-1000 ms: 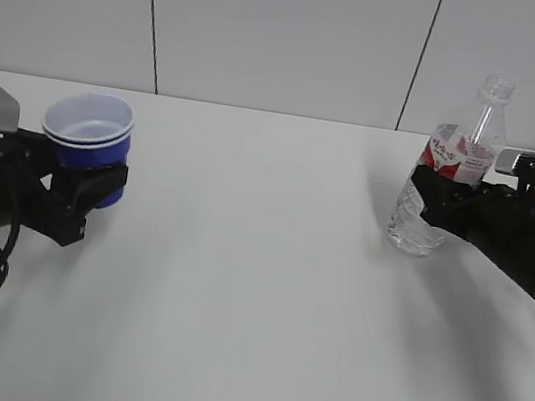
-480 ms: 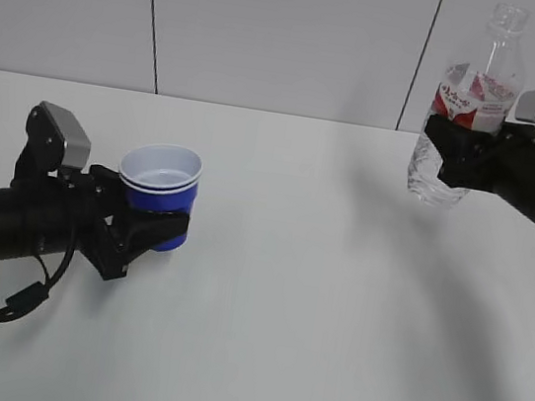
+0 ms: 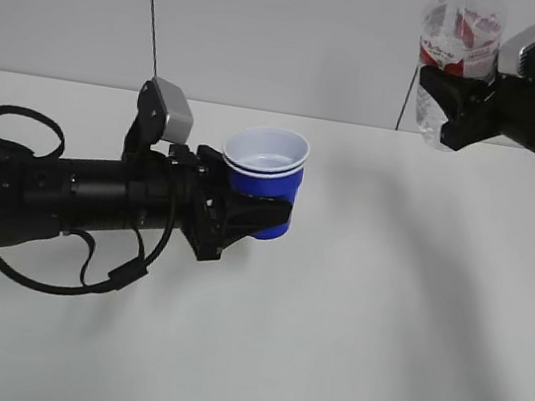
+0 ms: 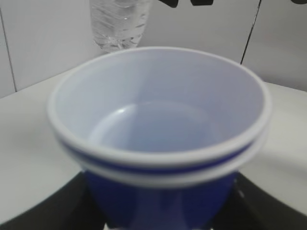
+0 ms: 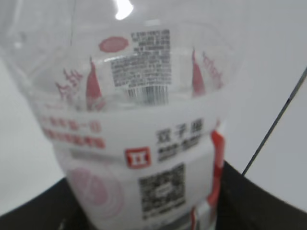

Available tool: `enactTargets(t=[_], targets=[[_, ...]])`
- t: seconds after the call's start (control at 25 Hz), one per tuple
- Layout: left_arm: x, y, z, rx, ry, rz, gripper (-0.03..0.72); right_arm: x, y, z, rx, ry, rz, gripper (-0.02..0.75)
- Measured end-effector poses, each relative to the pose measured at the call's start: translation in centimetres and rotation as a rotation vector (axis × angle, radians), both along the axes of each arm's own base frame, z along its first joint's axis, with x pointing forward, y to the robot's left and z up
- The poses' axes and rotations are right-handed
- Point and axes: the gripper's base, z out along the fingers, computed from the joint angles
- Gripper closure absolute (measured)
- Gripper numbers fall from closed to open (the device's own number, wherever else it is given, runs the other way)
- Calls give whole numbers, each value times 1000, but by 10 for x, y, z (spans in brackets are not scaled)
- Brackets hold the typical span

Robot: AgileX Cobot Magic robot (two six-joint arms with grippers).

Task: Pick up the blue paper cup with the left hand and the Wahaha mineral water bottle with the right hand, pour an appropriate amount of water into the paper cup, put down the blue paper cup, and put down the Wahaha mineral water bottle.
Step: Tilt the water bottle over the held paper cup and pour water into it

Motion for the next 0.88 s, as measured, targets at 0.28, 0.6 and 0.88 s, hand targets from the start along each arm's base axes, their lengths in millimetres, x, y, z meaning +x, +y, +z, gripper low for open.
enactTargets(t=[0.28, 0.6, 0.88], targets=[[16, -17, 11, 28, 49, -46, 272, 5, 2, 6, -222, -110, 44, 353], [15, -31, 11, 54, 77, -64, 277, 5, 3, 6, -334, -172, 62, 353], [18, -46, 14, 46, 80, -23, 277, 5, 3, 6, -420, -225, 69, 353]])
